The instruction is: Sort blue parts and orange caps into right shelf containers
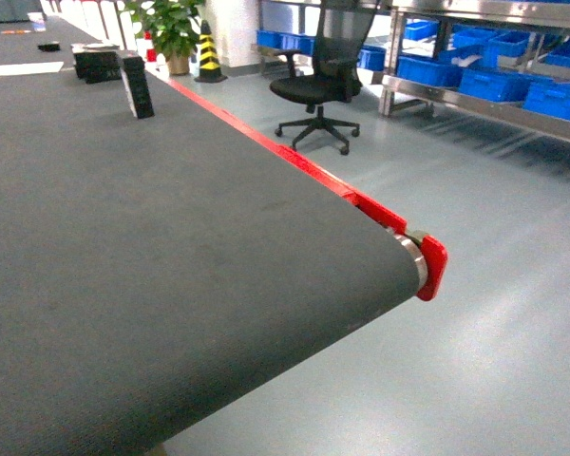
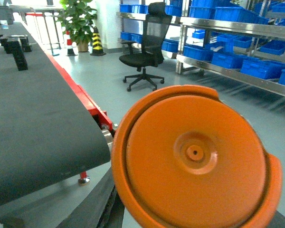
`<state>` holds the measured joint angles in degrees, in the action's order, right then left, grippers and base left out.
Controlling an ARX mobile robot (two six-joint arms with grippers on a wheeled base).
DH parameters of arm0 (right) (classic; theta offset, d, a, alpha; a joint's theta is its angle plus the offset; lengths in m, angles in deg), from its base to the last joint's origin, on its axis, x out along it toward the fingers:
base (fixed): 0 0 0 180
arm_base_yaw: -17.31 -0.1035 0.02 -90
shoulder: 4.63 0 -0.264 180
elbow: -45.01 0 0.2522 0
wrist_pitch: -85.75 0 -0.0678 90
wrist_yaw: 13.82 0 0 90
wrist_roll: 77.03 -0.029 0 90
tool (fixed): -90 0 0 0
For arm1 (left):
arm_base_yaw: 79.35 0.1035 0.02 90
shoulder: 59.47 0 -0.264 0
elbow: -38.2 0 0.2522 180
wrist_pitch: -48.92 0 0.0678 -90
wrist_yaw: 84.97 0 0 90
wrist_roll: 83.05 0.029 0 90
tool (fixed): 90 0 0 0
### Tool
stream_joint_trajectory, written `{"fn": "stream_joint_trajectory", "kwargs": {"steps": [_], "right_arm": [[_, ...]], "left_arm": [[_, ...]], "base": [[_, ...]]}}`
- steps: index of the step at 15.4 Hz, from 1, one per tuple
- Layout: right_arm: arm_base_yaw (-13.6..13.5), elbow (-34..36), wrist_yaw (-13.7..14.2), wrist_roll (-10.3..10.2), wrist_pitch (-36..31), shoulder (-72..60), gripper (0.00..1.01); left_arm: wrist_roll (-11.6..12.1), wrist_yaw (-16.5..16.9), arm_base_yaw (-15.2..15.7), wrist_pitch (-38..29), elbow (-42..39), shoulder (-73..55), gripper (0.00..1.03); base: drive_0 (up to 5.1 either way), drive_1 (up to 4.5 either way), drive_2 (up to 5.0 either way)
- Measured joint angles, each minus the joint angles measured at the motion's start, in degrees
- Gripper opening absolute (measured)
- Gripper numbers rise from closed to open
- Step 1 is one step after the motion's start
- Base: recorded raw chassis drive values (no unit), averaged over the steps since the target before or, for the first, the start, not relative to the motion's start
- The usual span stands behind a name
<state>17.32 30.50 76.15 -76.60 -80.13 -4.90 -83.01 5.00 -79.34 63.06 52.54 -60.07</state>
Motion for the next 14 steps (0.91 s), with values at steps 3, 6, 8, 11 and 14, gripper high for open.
{"fn": "stream_joint_trajectory", "kwargs": {"steps": [3, 6, 8, 11, 14], "right_arm": [[0.00, 0.00, 0.00, 0.00, 0.00, 0.00, 0.44], [0.00, -0.02, 0.00, 0.00, 0.02, 0.00, 0.44], [0.00, -0.02, 0.00, 0.00, 0.00, 0.00, 0.44], [0.00, 0.00, 0.00, 0.00, 0.00, 0.00, 0.44], [0.00, 0.00, 0.00, 0.00, 0.02, 0.00, 0.44]], "left_arm": [[0.00, 0.00, 0.00, -0.02, 0.00, 0.00, 0.43], [0.00, 0.00, 0.00, -0.02, 0.00, 0.00, 0.43], [0.00, 0.00, 0.00, 0.00, 0.00, 0.00, 0.43], [0.00, 0.02, 0.00, 0.00, 0.00, 0.00, 0.43], [0.00, 0.00, 0.00, 0.00, 0.00, 0.00, 0.43]], "base": [[-1.6, -1.57, -1.6], [-1.6, -1.61, -1.6], [-1.7, -1.69, -1.7], [-1.6, -1.58, -1.6], [-1.7, -1.70, -1.7]]}}
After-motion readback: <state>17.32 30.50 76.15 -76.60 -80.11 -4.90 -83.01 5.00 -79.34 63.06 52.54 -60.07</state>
